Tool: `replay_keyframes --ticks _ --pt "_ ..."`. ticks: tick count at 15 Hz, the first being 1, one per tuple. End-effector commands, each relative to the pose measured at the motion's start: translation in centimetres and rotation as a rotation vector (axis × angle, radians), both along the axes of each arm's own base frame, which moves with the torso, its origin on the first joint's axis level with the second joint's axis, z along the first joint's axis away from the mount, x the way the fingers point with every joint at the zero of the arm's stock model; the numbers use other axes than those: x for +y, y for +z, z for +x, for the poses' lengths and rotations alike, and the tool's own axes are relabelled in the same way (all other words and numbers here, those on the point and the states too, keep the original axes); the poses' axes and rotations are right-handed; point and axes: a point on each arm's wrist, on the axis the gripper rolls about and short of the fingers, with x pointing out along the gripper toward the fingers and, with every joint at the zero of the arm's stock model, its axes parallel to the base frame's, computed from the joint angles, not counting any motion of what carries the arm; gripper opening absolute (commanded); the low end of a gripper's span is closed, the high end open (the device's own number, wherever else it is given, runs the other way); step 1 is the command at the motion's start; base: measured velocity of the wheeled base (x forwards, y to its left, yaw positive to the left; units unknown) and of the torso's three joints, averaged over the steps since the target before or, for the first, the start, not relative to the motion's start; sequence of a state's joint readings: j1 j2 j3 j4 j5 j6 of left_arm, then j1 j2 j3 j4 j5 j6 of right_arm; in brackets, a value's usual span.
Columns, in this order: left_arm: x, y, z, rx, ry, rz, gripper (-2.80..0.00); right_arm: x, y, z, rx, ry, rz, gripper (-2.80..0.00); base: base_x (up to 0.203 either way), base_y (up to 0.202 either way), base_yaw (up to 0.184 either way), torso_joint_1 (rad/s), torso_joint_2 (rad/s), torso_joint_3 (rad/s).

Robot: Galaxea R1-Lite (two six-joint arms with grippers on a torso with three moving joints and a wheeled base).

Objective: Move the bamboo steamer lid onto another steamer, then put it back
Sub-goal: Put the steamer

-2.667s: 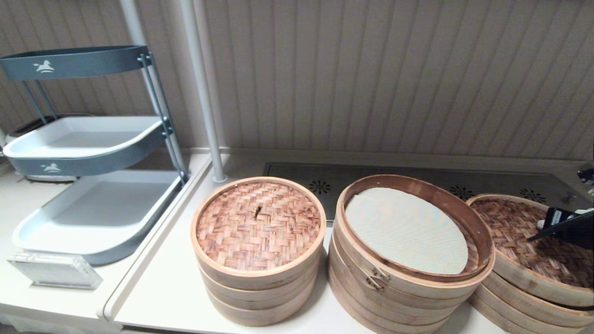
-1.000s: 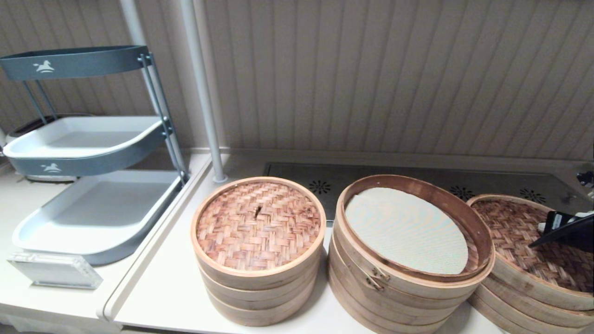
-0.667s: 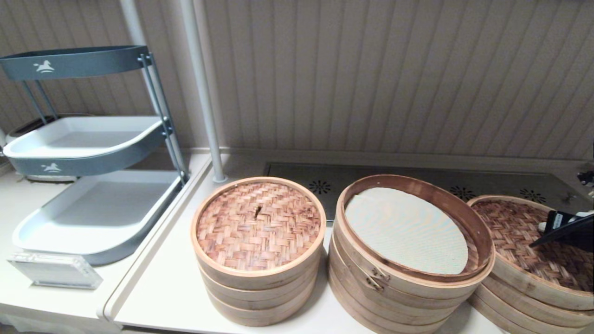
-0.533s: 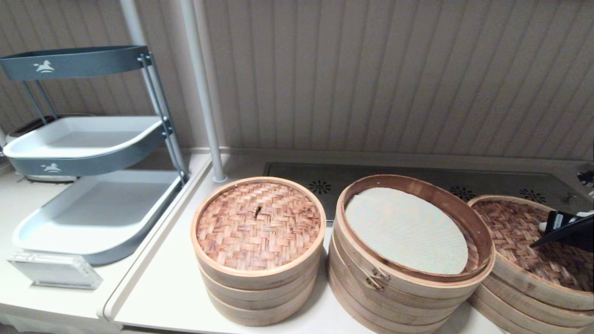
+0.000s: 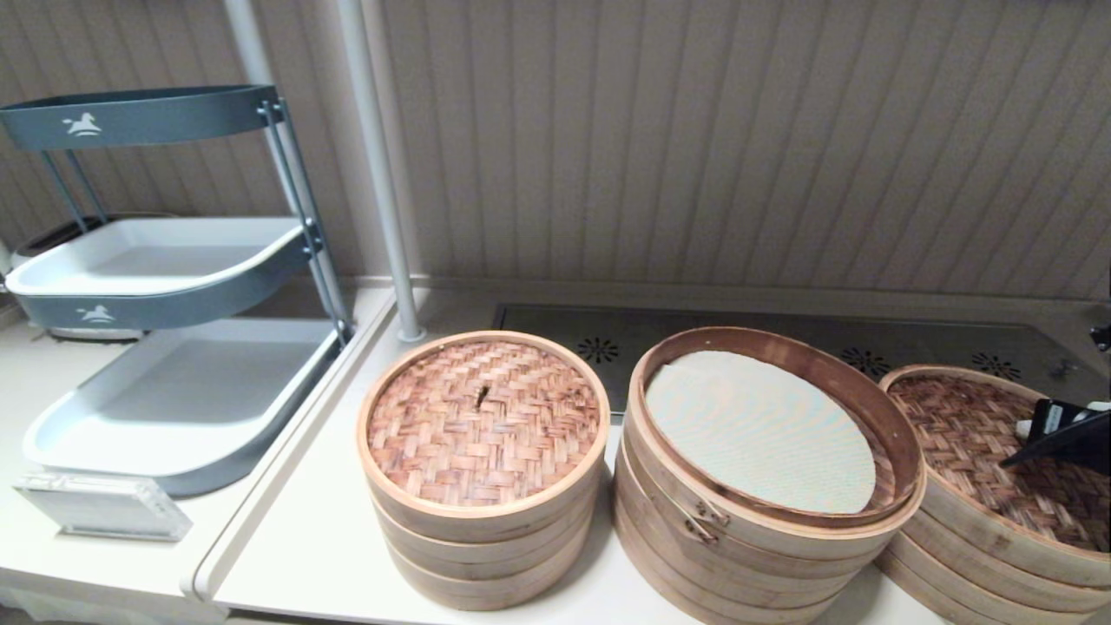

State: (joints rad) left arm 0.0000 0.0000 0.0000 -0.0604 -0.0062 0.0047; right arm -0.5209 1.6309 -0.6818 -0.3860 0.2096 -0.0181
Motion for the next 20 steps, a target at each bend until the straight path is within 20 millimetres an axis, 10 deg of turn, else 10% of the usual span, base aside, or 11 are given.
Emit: replay_keyframes --ticks 1,20 --pt "0.0 -0.68 0.18 0.022 0.0 0.0 -2.8 0.15 -0.22 -0.25 0.006 0.006 0.008 -2.8 0.0 0.0 0.0 0.0 0.0 0.0" --pt "0.0 -0.68 0.18 0.022 -0.002 0.0 -2.8 -0.34 0.59 -0.07 -0.021 -0.001 -0.013 -2.8 0.0 0.0 0.0 0.0 0.0 0.0"
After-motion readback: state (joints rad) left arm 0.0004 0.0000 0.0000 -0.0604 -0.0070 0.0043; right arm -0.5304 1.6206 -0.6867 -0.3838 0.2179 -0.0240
